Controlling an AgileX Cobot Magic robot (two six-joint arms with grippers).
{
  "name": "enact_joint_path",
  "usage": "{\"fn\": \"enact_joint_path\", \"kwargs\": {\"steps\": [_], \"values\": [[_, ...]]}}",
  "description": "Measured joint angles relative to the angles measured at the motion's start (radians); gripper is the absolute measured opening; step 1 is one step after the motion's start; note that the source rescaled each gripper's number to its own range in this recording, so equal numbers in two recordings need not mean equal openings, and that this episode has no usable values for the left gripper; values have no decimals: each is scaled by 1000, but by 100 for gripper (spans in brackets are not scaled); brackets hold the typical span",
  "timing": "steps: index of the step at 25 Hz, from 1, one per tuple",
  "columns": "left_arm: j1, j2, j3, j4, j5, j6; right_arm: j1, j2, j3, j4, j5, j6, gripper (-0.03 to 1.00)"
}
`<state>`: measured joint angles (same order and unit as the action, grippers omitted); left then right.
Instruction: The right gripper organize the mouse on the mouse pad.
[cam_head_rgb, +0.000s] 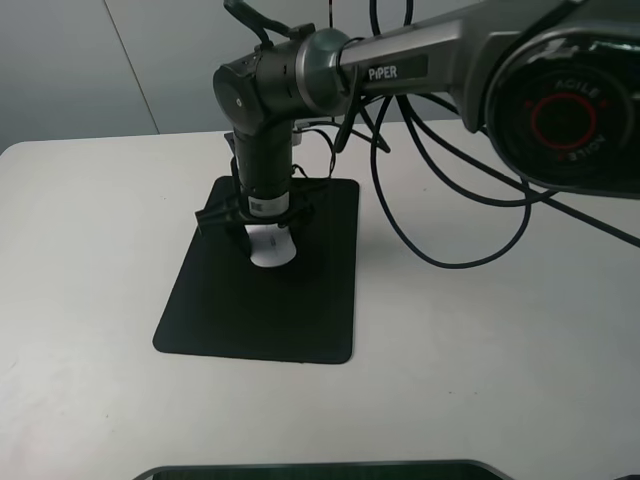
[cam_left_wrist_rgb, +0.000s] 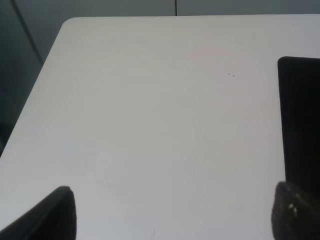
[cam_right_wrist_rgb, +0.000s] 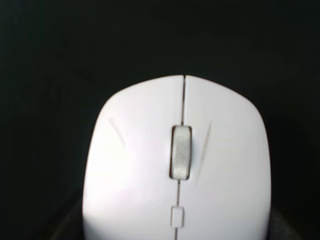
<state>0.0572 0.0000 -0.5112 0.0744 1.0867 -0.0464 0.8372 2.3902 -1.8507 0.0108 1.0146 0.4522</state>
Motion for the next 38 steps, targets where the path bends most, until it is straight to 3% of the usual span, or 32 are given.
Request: {"fn": "enact_joint_path", "kwargs": {"steps": [26, 35, 38], "values": [[0, 0, 0, 0, 0, 0, 9, 30, 0, 23, -16, -161, 2], [0, 0, 0, 0, 0, 0, 9, 30, 0, 25, -23, -176, 93], [0, 0, 0, 0, 0, 0, 9, 30, -2, 25, -36, -176, 99]]}}
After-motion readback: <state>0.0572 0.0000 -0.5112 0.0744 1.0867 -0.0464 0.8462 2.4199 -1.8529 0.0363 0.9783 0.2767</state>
